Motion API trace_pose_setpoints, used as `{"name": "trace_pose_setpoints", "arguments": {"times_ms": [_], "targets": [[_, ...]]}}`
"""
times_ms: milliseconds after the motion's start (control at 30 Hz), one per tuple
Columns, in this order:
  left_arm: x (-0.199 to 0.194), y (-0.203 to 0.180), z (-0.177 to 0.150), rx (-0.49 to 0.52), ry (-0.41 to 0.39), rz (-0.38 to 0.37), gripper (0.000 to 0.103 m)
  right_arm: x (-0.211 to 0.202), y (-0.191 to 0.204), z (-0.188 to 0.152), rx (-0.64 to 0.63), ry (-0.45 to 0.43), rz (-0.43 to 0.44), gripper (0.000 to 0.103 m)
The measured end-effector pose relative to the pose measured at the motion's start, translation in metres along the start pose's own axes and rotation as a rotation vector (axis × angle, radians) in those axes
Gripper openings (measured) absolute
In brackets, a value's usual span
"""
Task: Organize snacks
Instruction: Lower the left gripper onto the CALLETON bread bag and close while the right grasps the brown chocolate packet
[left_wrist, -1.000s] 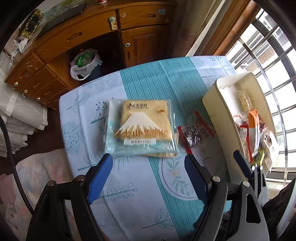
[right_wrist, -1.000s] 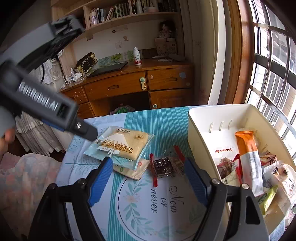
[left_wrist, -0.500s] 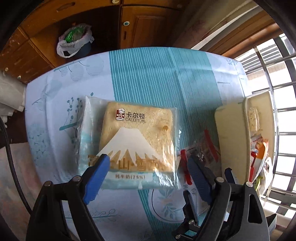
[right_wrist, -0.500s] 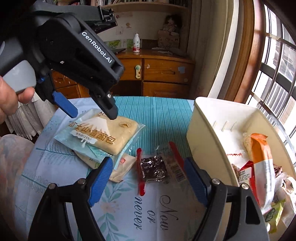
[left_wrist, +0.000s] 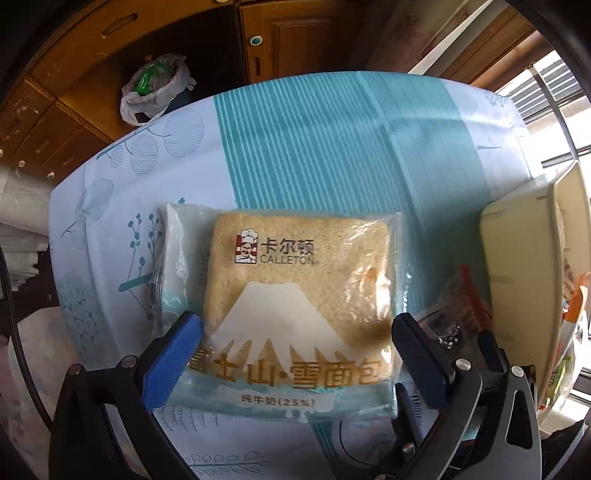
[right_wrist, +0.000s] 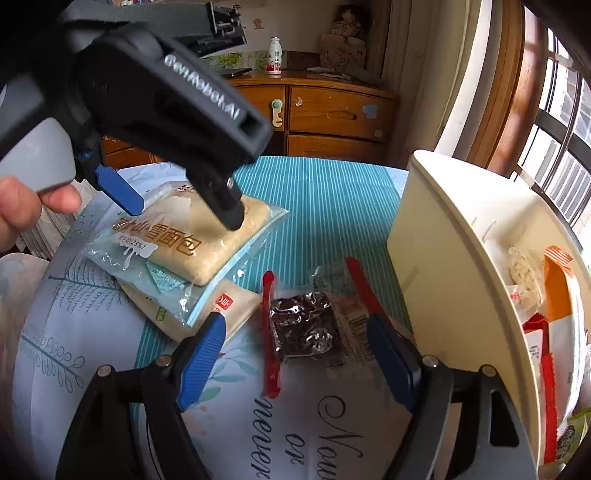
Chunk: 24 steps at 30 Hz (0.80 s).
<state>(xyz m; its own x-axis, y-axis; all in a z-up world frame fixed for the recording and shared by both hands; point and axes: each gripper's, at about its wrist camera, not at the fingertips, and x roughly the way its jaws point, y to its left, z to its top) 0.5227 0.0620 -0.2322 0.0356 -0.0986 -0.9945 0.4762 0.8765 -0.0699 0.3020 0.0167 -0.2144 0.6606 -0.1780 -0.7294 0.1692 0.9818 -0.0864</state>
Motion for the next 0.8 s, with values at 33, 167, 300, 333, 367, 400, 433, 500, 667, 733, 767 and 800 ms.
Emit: {"name": "trace_pose_setpoints", "arguments": {"times_ms": [33,167,300,333,367,400,433,500,667,733,767,800], "targets": [[0.001,0.001,0.001,-0.009,-0.001,-0.003,0.102,0.002,0.000,0.000,0.000,0.001,0.002,0.079],[0.003,0.003,0.004,-0.018,-0.002,0.001,0.103,0.003,0.001,-0.002,0.008,0.002,0.009,0.079],[0.006,0.003,0.006,-0.021,-0.002,0.009,0.103,0.006,0.000,0.002,0.010,0.004,0.018,0.078],[0.007,0.004,0.007,-0.027,0.003,0.009,0.103,0.007,0.000,0.002,0.011,0.006,0.024,0.076],[0.009,0.004,0.010,-0.029,0.007,0.010,0.103,0.008,0.000,0.002,0.012,0.009,0.031,0.073],[0.009,0.005,0.011,-0.030,0.006,0.010,0.103,0.010,0.000,0.002,0.012,0.010,0.036,0.071],[0.010,0.006,0.012,-0.030,0.004,0.009,0.103,0.011,0.000,0.003,0.013,0.011,0.043,0.068],[0.011,0.007,0.013,-0.030,-0.001,0.003,0.103,0.012,0.000,0.003,0.021,0.016,0.054,0.065],[0.017,0.013,0.018,-0.042,-0.001,-0.019,0.103,0.015,-0.004,0.005,0.054,0.031,0.085,0.065],[0.019,0.013,0.020,-0.046,-0.003,-0.019,0.103,0.018,-0.009,0.007,0.081,0.039,0.104,0.061],[0.020,0.013,0.021,-0.048,-0.004,-0.018,0.103,0.019,-0.010,0.008,0.085,0.043,0.107,0.056],[0.021,0.014,0.022,-0.049,-0.004,-0.018,0.103,0.020,-0.011,0.009,0.085,0.044,0.109,0.054]]}}
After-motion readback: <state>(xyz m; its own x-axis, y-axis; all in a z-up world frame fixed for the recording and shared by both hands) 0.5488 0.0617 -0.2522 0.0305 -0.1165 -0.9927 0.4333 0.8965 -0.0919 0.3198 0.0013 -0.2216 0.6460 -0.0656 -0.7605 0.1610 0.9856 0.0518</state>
